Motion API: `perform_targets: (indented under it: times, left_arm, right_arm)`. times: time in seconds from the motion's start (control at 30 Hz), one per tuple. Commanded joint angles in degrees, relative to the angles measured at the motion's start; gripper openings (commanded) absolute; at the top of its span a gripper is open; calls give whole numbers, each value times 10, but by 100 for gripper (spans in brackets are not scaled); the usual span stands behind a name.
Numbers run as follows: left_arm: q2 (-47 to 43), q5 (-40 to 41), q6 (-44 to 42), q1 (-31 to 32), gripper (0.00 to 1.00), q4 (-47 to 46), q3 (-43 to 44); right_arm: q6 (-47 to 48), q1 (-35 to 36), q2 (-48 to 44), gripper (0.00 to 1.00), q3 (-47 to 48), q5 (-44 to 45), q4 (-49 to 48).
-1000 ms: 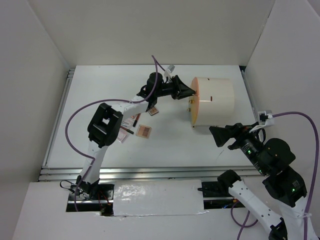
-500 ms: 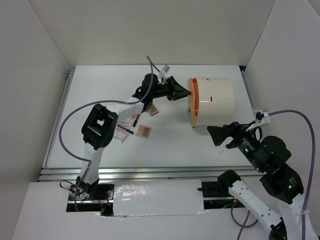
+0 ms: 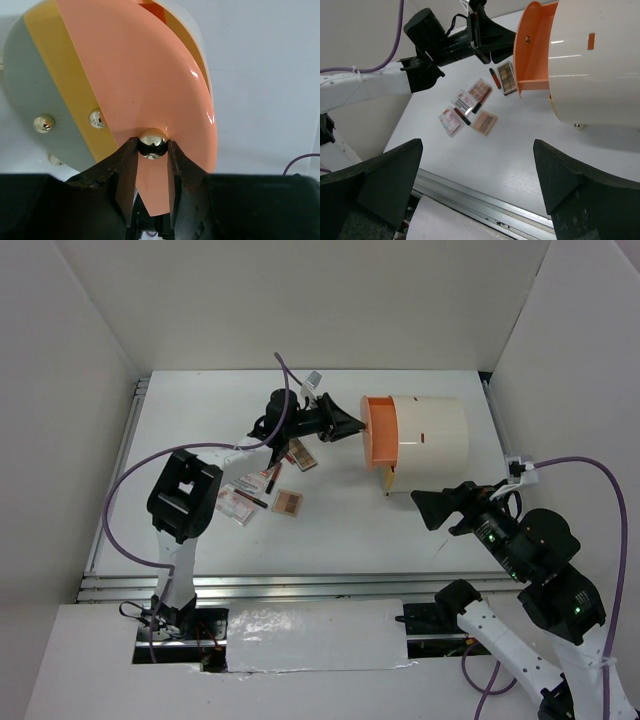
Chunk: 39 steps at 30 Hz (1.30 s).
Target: Organize the makeup
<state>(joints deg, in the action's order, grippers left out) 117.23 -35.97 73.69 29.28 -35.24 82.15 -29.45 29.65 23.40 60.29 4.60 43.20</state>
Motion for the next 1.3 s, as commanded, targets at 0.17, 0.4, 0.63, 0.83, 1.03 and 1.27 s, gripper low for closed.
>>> perform_targets:
  times: [0.17, 0.4, 0.63, 0.83, 1.03, 1.27]
  left_arm:
    - [-46, 4, -35, -14, 44, -5, -20]
    - [-76, 24, -58, -19, 99, 26, -47]
    - [-166, 122, -168, -71, 99, 234, -93]
    - [-108, 561, -214, -70, 99, 651, 100]
    - [18, 636, -195, -71, 97, 785, 236]
    - [86, 666, -169, -82, 84, 810, 281]
  right_arm:
    - [-10, 3, 15, 100, -10, -19, -44]
    - [-8, 4, 17, 100, -7, -23, -44]
    - [-5, 3, 15, 100, -8, -22, -44]
    - [-6, 3, 10, 100, -14, -13, -46]
    - [-9, 4, 23, 100, -15, -26, -59]
    - [-3, 3, 17, 100, -10, -15, -44]
